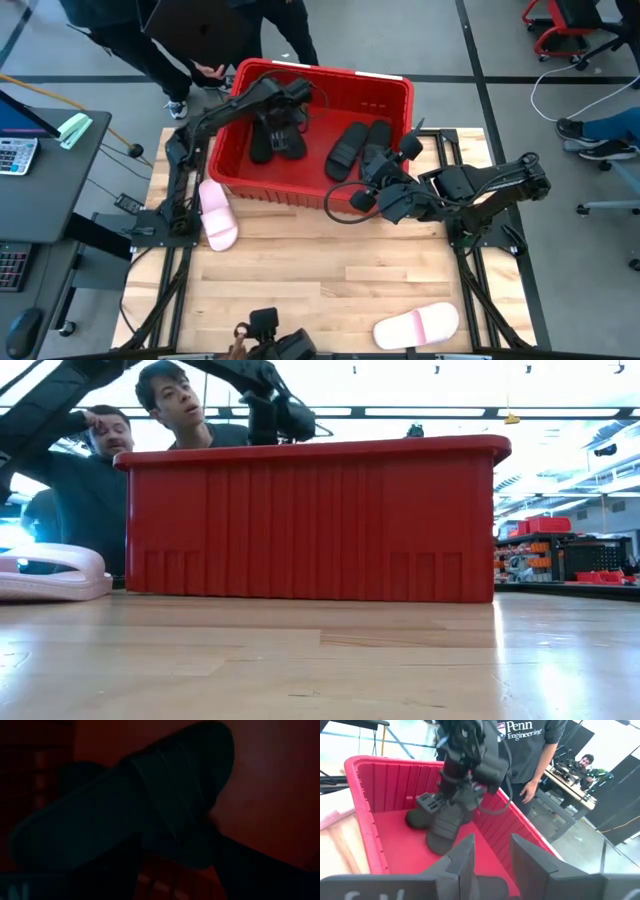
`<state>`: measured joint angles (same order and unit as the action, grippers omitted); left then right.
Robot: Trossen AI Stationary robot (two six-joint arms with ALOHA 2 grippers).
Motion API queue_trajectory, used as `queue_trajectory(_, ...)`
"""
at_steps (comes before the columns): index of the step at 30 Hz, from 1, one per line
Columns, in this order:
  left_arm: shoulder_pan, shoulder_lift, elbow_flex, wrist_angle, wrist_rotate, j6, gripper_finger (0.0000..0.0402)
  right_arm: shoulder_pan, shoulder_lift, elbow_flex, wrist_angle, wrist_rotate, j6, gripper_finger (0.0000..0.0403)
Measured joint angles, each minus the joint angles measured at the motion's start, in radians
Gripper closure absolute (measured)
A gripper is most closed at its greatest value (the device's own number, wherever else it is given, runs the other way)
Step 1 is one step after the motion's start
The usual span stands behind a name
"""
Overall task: Pick and place slides into bin
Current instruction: Put the top pink slide into the bin
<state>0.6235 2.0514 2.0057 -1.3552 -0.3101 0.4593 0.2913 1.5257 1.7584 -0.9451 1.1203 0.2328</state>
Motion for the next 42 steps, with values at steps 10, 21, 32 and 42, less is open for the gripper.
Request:
queue_trajectory(10, 0.013, -0.037, 0.001, 0.044, 0.177, 0.018, 0.0171, 0.0, 0.0, 0.0, 0.0, -0.049, 0.029, 0.0275)
queue_trajectory(21, -0.021, -0.05, -0.001, 0.052, 0.181, -0.087, 0.0171, 0.0, 0.0, 0.0, -0.017, -0.068, 0.024, 0.0275)
queue_trajectory(32, -0.225, -0.292, 0.001, 0.01, 0.184, -0.318, 0.0171, 0.0, 0.0, 0.0, -0.028, -0.089, 0.044, 0.0275)
queue_trajectory(42, -0.531, -0.443, 0.001, -0.185, 0.171, -0.718, 0.0173, 0.0, 0.0, 0.0, -0.034, -0.097, 0.069, 0.0275)
